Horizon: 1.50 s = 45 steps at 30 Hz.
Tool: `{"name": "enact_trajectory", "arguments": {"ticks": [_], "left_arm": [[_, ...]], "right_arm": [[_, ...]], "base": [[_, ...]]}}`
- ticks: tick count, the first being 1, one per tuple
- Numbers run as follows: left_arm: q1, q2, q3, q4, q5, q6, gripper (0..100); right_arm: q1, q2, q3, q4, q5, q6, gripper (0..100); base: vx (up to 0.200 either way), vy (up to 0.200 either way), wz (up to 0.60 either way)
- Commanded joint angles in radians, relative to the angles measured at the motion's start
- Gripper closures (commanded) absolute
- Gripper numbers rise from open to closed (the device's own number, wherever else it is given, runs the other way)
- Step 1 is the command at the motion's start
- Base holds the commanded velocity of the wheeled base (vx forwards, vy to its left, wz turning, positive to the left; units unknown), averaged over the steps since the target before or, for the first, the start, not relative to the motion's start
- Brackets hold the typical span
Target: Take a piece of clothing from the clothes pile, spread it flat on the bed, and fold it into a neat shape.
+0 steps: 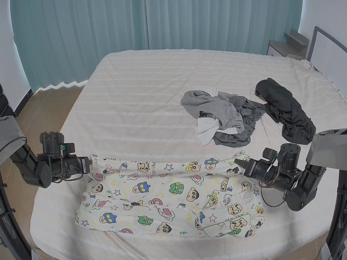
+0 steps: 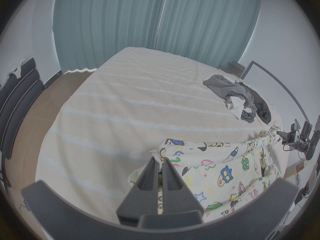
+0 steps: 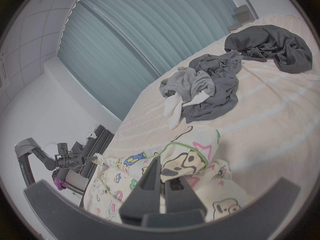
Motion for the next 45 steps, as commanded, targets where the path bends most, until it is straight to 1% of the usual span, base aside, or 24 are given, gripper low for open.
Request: {"name": "enact_trajectory", "arguments": {"ticks": [1, 4, 7, 13, 16, 18, 25, 32, 33, 34, 39, 43, 45], "left_arm": [[0.013, -0.014, 0.117, -0.079, -0.009, 0.0, 100], [0.013, -0.013, 0.171, -0.13, -0.033, 0.005, 100], [0.013, -0.01, 0.231, -0.167, -0.05, 0.043, 100], [0.013, -0.004, 0.275, -0.173, -0.052, 0.057, 100], [0.015, -0.002, 0.288, -0.171, -0.052, 0.059, 100], [0.015, 0.007, 0.3, -0.171, -0.05, 0.065, 100], [0.021, 0.044, 0.352, -0.173, -0.052, 0.14, 100], [0.021, 0.058, 0.369, -0.173, -0.052, 0.143, 100], [0.021, 0.056, 0.368, -0.173, -0.052, 0.143, 0], [0.021, 0.056, 0.368, -0.173, -0.053, 0.143, 0], [0.03, 0.036, 0.384, -0.188, -0.052, 0.142, 0], [0.086, -0.011, 0.423, -0.203, -0.059, 0.14, 0], [0.125, -0.034, 0.437, -0.203, -0.104, 0.138, 0]], "right_arm": [[0.003, 0.004, 0.121, -0.069, 0.036, -0.002, 100], [0.013, 0.011, 0.168, -0.082, 0.053, -0.008, 100], [0.017, 0.043, 0.228, -0.118, 0.076, -0.011, 100], [0.016, 0.073, 0.265, -0.118, 0.089, -0.04, 100], [0.016, 0.08, 0.277, -0.118, 0.11, -0.053, 100], [0.016, 0.088, 0.277, -0.118, 0.112, -0.059, 100], [0.014, 0.12, 0.283, -0.118, 0.113, -0.065, 100], [0.009, 0.128, 0.299, -0.118, 0.112, -0.063, 100], [0.009, 0.126, 0.299, -0.118, 0.112, -0.065, 100], [0.009, 0.125, 0.3, -0.118, 0.112, -0.065, 0], [0.005, 0.097, 0.314, -0.118, 0.11, -0.065, 0], [-0.017, 0.047, 0.346, -0.118, 0.108, -0.065, 0], [-0.027, 0.014, 0.365, -0.118, 0.108, -0.063, 0]], "base": [[0.0, 0.0, 0.0], [0.0, 0.0, 0.0], [0.0, 0.0, 0.0], [0.0, 0.0, 0.0], [0.0, 0.0, 0.0], [0.0, 0.0, 0.0], [0.0, 0.0, 0.0], [0.0, 0.0, 0.0], [0.0, 0.0, 0.0], [0.0, 0.0, 0.0], [0.0, 0.0, 0.0], [0.0, 0.0, 0.0], [0.0, 0.0, 0.0]]}}
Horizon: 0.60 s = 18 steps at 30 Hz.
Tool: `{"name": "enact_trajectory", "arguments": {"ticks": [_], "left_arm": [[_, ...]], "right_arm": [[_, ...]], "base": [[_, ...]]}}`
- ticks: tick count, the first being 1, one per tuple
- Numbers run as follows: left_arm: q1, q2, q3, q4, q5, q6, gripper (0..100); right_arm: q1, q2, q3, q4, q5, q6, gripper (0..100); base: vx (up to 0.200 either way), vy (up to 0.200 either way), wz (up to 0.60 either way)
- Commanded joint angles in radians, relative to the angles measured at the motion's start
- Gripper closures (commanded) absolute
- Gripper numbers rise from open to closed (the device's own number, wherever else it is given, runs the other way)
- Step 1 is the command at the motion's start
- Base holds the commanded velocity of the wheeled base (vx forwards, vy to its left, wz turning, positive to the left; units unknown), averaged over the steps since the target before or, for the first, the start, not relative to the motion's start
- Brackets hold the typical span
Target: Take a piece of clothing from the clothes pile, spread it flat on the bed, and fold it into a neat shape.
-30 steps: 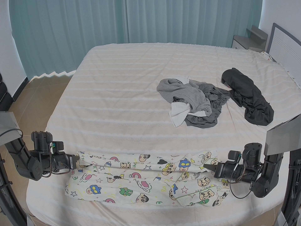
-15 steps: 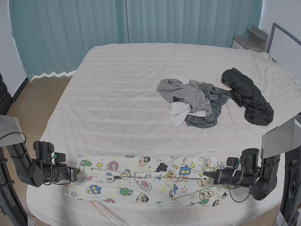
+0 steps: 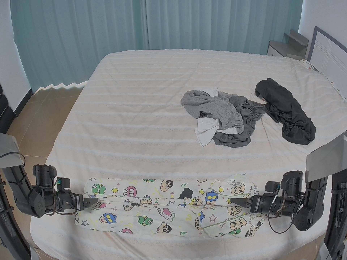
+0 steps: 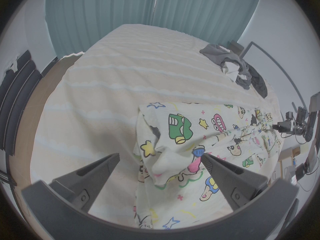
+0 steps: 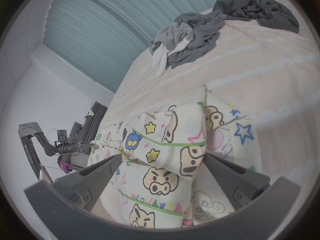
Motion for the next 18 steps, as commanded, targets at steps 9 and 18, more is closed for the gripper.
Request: {"name": "enact_trajectory", "arguments": {"ticks": [9, 18], "left_arm": [[0.179, -0.234, 0.104, -0.003, -0.248, -0.188, 0], [0.181, -0.443, 0.131, -0.002, -0.535, -0.713, 0]], "right_arm": [[-0.081, -0.184, 0.064, -0.013, -0.006, 0.004, 0], [-0.053, -0.174, -0.021, 0.054, -0.008, 0.001, 0]], "base": [[0.0, 0.0, 0.0], [0.0, 0.0, 0.0]]}}
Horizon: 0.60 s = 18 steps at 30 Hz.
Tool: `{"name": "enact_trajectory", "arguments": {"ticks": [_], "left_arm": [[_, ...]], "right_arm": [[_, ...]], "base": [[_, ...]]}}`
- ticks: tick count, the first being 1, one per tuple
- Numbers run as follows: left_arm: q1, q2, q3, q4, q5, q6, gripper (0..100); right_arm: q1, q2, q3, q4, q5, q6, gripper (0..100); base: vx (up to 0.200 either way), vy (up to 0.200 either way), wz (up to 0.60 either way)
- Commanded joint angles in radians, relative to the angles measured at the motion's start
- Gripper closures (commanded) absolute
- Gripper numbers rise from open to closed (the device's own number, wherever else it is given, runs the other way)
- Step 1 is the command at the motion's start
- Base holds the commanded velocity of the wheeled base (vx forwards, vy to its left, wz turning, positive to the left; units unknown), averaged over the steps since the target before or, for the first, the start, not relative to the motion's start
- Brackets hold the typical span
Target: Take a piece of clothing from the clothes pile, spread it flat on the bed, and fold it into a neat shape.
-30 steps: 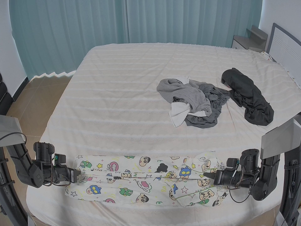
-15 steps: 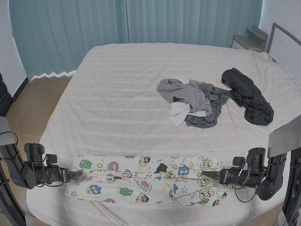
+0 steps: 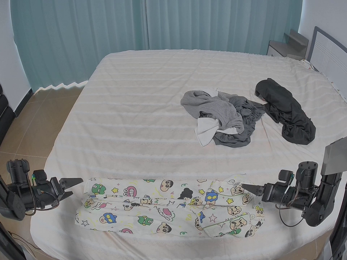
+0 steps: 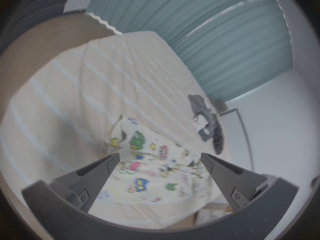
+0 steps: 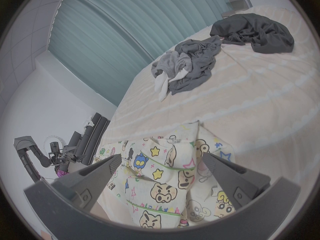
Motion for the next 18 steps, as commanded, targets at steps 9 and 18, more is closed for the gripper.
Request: {"name": "enact_trajectory", "arguments": {"ticks": [9, 18], "left_arm": [[0.007, -0.138, 0.106, -0.001, -0.265, -0.178, 0], [0.008, -0.065, 0.112, -0.007, -0.265, -0.158, 0]], "right_arm": [[0.001, 0.077, -0.144, 0.082, 0.0, -0.001, 0], [0.006, 0.133, -0.187, 0.096, 0.011, -0.003, 100]], "base": [[0.0, 0.0, 0.0], [0.0, 0.0, 0.0]]}}
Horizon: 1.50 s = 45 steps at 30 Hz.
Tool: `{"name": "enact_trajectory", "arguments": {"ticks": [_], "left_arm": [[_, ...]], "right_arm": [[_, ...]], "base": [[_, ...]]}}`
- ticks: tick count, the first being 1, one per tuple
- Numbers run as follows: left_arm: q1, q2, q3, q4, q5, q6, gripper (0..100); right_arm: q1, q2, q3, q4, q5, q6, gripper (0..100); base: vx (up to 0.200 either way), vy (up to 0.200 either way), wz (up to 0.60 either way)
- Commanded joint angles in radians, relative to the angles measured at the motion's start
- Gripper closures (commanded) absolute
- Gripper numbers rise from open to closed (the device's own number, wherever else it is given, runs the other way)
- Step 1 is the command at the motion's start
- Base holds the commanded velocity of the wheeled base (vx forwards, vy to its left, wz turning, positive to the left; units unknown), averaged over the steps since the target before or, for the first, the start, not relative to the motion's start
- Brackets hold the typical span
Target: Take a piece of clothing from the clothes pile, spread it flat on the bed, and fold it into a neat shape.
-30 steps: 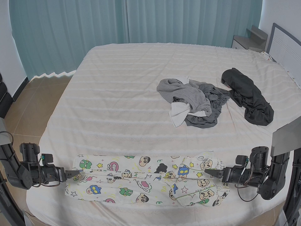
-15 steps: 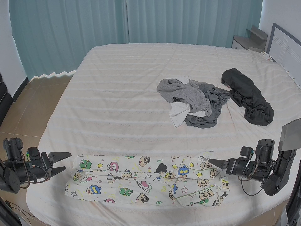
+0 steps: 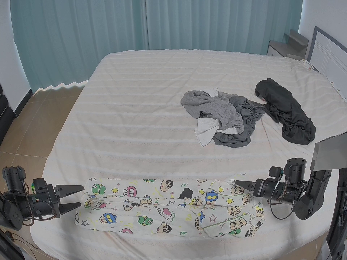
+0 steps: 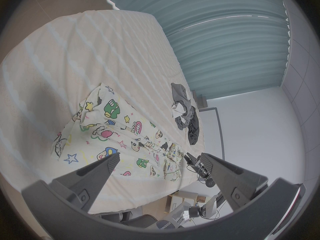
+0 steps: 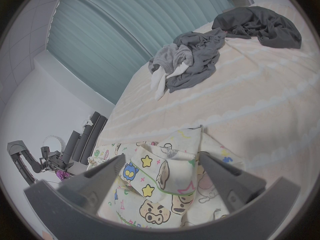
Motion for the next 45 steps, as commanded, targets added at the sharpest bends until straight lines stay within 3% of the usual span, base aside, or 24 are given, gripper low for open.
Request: {"name": "enact_trajectory", "arguments": {"ticks": [1, 18, 26, 30, 31, 37, 39, 43, 45], "left_arm": [[-0.003, 0.034, 0.007, -0.003, 0.0, 0.004, 0], [-0.001, 0.065, 0.008, -0.006, -0.003, 0.005, 0], [-0.003, 0.065, 0.01, -0.006, -0.003, 0.005, 0], [-0.003, 0.065, 0.01, -0.006, -0.003, 0.005, 0], [-0.003, 0.065, 0.01, -0.006, -0.003, 0.005, 0], [-0.003, 0.066, 0.01, -0.006, -0.003, 0.005, 0], [-0.004, 0.068, 0.011, -0.006, -0.005, 0.005, 0], [-0.007, 0.076, 0.008, -0.006, -0.005, 0.014, 0], [-0.006, 0.086, 0.01, -0.006, -0.005, 0.034, 0]], "right_arm": [[0.0, 0.033, -0.009, 0.002, 0.004, 0.002, 100], [0.052, -0.043, 0.032, -0.102, -0.005, -0.018, 100], [0.046, -0.008, -0.071, -0.039, -0.007, -0.024, 100], [0.017, 0.015, -0.15, 0.079, -0.007, -0.027, 100], [0.015, 0.027, -0.158, 0.089, -0.007, -0.031, 0], [0.012, 0.059, -0.164, 0.094, -0.01, -0.069, 0], [0.005, 0.043, -0.178, 0.089, -0.04, -0.07, 0], [0.018, -0.086, -0.209, 0.116, -0.068, -0.072, 0], [0.055, -0.163, -0.232, 0.194, -0.07, -0.072, 0]], "base": [[0.0, 0.0, 0.0], [0.0, 0.0, 0.0], [0.0, 0.0, 0.0], [0.0, 0.0, 0.0], [0.0, 0.0, 0.0], [0.0, 0.0, 0.0], [0.0, 0.0, 0.0], [0.0, 0.0, 0.0], [0.0, 0.0, 0.0]]}}
